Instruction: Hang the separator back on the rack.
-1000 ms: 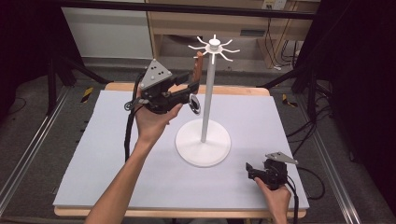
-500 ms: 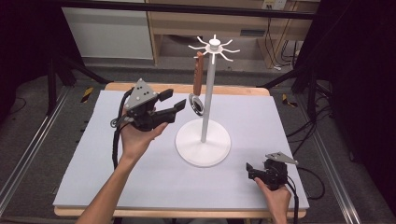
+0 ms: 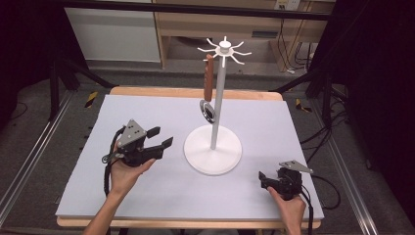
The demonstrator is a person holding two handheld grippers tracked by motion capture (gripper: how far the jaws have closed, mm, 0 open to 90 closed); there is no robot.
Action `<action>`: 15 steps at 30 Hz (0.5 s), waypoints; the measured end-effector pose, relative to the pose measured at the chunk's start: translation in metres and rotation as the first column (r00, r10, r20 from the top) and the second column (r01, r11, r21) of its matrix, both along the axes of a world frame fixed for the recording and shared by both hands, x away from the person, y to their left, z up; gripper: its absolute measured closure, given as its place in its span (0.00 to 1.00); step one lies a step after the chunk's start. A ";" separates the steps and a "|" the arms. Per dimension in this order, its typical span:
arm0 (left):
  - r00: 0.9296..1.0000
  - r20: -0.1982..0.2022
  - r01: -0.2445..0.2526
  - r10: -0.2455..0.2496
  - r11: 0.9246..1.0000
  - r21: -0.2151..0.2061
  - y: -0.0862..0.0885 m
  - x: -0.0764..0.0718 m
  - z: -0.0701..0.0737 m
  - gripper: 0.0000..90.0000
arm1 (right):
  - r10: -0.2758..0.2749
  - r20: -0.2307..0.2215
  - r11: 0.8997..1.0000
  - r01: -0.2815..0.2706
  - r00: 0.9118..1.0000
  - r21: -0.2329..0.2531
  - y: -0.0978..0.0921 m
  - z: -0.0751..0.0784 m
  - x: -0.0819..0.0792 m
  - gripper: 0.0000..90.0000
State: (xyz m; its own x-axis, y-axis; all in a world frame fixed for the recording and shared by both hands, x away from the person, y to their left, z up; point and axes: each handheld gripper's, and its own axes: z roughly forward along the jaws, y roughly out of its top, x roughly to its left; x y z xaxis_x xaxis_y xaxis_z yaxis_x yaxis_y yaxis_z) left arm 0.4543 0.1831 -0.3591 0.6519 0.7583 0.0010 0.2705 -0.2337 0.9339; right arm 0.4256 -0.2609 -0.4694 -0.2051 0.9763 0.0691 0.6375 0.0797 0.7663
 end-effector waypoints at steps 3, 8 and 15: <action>1.000 -0.020 -0.012 0.012 1.000 0.006 0.007 -0.002 -0.011 0.45 | -0.001 0.002 1.000 0.001 1.000 -0.002 -0.001 -0.001 0.000 0.14; 0.995 -0.081 -0.057 0.061 0.997 0.046 0.028 -0.007 -0.043 0.44 | -0.007 -0.002 1.000 0.007 1.000 -0.005 -0.003 -0.002 0.000 0.14; 0.985 -0.127 -0.111 0.117 0.992 0.055 0.051 -0.012 -0.072 0.42 | -0.037 -0.016 0.999 0.037 0.999 0.000 -0.008 -0.003 -0.002 0.14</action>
State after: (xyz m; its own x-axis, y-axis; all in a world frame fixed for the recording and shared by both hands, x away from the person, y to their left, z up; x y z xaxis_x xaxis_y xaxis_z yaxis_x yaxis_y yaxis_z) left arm 0.4423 0.2339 -0.4312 0.5584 0.8286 -0.0402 0.4163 -0.2379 0.8776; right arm 0.4233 -0.2686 -0.4726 -0.1673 0.9833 0.0720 0.6520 0.0556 0.7562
